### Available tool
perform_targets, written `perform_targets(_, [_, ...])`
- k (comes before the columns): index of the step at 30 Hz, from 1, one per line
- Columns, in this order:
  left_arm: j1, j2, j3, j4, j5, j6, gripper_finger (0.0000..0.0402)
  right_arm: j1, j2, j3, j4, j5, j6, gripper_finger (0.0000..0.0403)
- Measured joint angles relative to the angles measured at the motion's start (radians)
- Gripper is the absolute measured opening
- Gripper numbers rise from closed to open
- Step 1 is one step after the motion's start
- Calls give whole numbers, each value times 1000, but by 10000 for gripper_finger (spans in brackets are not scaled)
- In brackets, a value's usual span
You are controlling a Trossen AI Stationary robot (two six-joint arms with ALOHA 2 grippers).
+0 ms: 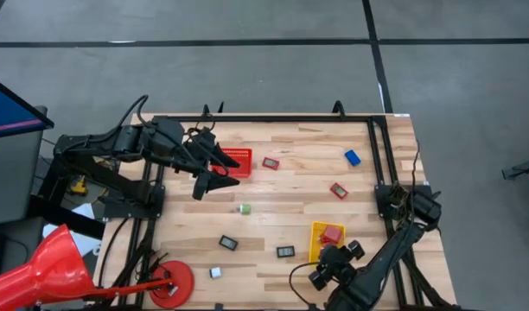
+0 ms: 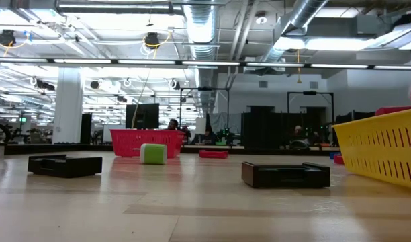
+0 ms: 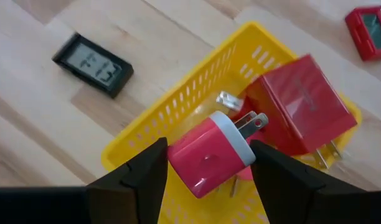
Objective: Pick & Place Office items
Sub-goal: Put the pink charger adapter into the yellow basket, then put the green charger adapter into the yellow basket
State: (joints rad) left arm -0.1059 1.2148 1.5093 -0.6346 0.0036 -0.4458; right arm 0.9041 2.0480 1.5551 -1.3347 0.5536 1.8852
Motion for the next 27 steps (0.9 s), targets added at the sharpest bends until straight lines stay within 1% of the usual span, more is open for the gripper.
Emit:
perform_targets(3, [-8, 0, 0, 0, -1, 0, 282, -3, 0, 0, 0, -17, 0, 218])
perform_targets(8, [-22, 0, 0, 0, 0, 1, 282, -11, -17, 0, 0, 11, 3, 239])
perform_targets(14, [-26, 0, 0, -1, -10, 2, 282, -29, -37, 1, -15, 30, 9, 253])
perform_targets(19, [-26, 0, 0, -7, -24, 15, 282, -51, -55, 45, -44, 95, 11, 255])
perform_targets(21, [-26, 0, 0, -29, -64, 22, 282, -76, -78, 76, -57, 143, 11, 255])
perform_targets(23, [-26, 0, 0, -84, -125, 23, 282, -109, -106, 98, -60, 211, -1, 255])
perform_targets(27, [-26, 1, 0, -274, -278, 0, 282, -181, -171, 142, -66, 331, -85, 255])
